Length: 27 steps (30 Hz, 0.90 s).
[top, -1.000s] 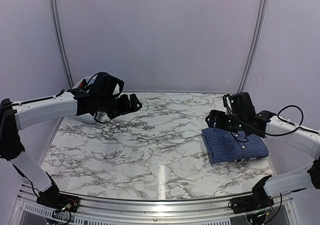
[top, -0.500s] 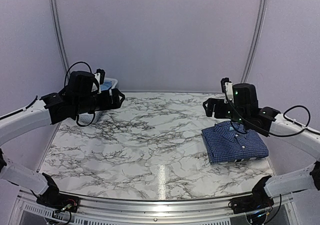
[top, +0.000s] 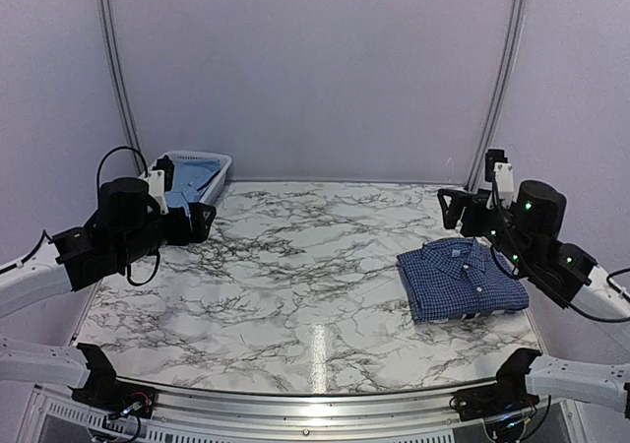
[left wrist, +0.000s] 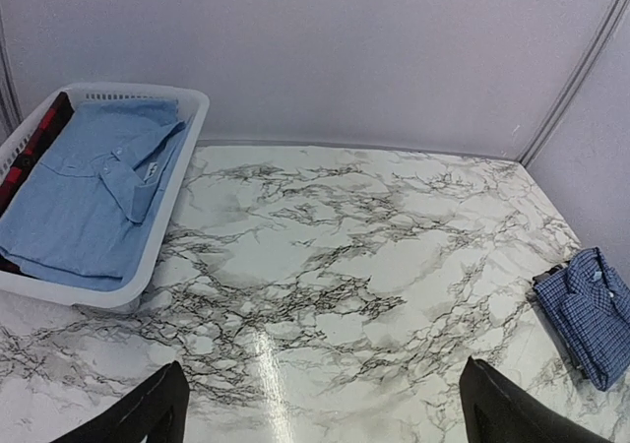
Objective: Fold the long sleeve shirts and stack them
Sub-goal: Reset both arms
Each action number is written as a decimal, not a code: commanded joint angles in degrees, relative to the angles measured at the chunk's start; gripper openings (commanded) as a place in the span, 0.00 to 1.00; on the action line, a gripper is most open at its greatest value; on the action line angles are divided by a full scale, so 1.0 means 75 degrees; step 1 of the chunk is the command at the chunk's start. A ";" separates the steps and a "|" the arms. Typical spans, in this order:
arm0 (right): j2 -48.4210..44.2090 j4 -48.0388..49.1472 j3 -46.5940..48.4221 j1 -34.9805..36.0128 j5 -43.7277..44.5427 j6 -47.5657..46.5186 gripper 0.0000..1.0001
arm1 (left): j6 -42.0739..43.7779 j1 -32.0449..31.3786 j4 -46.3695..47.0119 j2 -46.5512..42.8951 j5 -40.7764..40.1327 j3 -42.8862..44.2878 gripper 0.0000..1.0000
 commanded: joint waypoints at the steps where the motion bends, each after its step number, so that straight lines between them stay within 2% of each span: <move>1: -0.0919 -0.0090 -0.0534 0.0041 0.0592 -0.0074 0.98 | 0.0561 -0.0032 0.0944 -0.0776 -0.0266 -0.0772 0.99; 5: -0.1467 0.0196 -0.0782 0.0041 0.0612 -0.0236 0.98 | 0.0779 -0.0021 0.1249 -0.1425 -0.0521 -0.1406 0.99; 9: -0.1503 0.0234 -0.0807 0.0047 0.0660 -0.0333 0.98 | 0.0747 -0.0027 0.1376 -0.1826 -0.0745 -0.1724 0.99; 27: -0.1127 0.0068 -0.0644 0.0046 0.0311 -0.0436 0.99 | 0.0581 -0.0025 0.1580 -0.1778 -0.0845 -0.1827 0.99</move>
